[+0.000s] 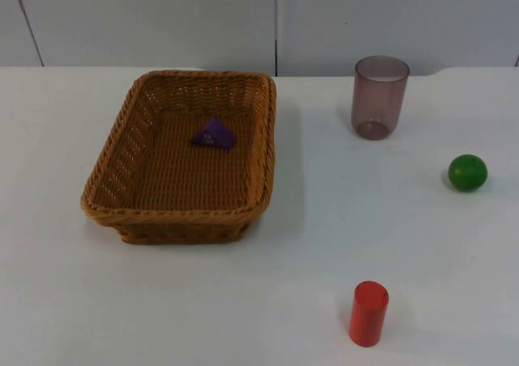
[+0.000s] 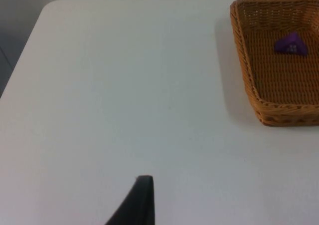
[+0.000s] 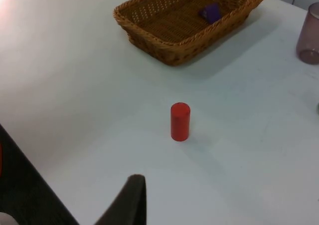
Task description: Pick up the basket with the left hand and place the triangular block into the basket with the right hand.
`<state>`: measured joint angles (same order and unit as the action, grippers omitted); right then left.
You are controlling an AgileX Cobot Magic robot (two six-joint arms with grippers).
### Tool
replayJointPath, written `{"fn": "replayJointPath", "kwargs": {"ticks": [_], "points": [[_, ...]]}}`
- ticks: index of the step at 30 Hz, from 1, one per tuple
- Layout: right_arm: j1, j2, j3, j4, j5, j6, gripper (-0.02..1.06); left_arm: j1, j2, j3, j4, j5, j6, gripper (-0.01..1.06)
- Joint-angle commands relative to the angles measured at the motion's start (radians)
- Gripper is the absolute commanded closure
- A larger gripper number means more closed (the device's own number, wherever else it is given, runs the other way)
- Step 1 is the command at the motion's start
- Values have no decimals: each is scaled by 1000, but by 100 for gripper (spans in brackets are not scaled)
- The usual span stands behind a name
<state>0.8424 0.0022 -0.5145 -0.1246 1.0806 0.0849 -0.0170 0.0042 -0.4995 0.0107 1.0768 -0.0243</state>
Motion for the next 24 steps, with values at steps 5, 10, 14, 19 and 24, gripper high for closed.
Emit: {"fn": "replayJointPath", "kwargs": {"ticks": [5,10,14,19,24], "points": [[-77,-2,-1,0,-2,1,-1,-4,-4,4,-4,-1,0,0],[-273,-2,-1,0,-2,1,-1,-4,-4,4,-4,-1,0,0],[-457,-2,-1,-3,-2,1,-1,-4,-4,4,-4,-1,0,0],[-653,-2,-1,-3,-2,1,-1,-4,-4,4,-4,-1,0,0],[-793,-2,-1,-3,-2,1,-1,-4,-4,4,-4,-1,0,0]]}}
